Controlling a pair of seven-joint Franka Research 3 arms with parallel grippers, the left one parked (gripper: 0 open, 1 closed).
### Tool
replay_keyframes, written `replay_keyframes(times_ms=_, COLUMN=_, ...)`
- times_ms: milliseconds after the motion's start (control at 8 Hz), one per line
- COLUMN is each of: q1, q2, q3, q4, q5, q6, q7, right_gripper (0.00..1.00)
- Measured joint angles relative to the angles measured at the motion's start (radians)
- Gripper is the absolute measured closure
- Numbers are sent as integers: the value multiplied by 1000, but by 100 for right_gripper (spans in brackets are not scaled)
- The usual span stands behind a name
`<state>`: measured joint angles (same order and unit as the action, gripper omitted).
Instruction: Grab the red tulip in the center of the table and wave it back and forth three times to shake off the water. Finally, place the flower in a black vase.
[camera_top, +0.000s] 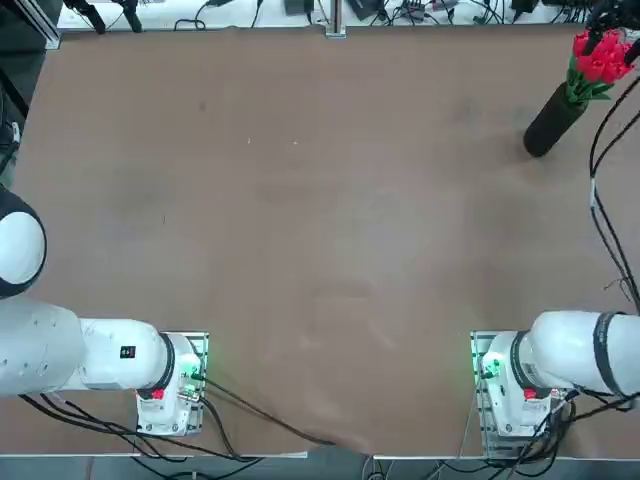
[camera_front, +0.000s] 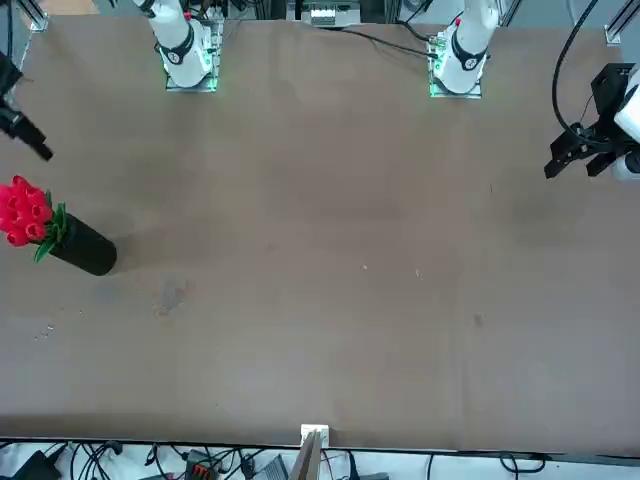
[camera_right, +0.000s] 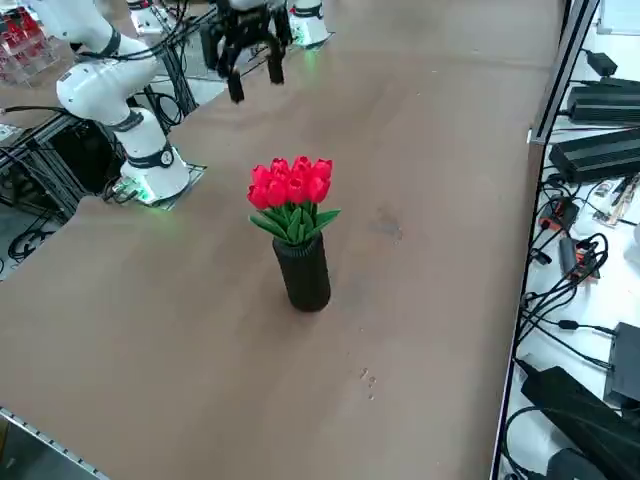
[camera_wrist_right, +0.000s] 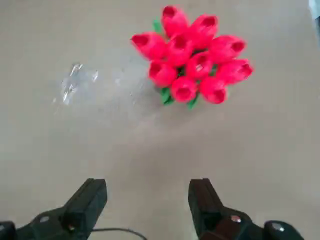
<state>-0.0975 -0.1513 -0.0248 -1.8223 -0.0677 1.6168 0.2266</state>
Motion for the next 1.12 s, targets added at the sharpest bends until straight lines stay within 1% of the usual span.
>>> replay_keyframes(times_ms=125, q1=11, q2=46, q3=0, q4=44, q5=44, q6=-64, q7=-69, right_gripper=0)
replay_keyframes(times_ms=250, q1=19, q2=91, q3=1, q4=80, q5=78, q6=-88, q7=-126, right_gripper=0)
replay_keyframes(times_ms=375, q1=41, q2=128, q3=3, q4=120, q5=97, q6=-94, q7=-156, right_gripper=0)
replay_keyframes(times_ms=500, q1=79, q2=152, q3=7, q4=166, q5=103, q6=-95, q7=-165, right_gripper=0)
replay_keyframes(times_ms=750, q1=168, q2=160, q3=13, q4=243, q5=102, q6=-101, q7=-180, right_gripper=0)
replay_keyframes(times_ms=875, q1=191, q2=157, q3=14, q4=249, q5=101, q6=-100, q7=-188, right_gripper=0)
replay_keyframes(times_ms=1000, q1=196, q2=157, q3=14, q4=245, q5=71, q6=-97, q7=-193, right_gripper=0)
replay_keyframes(times_ms=1125, q1=195, q2=153, q3=13, q4=228, q5=27, q6=-63, q7=-194, right_gripper=0)
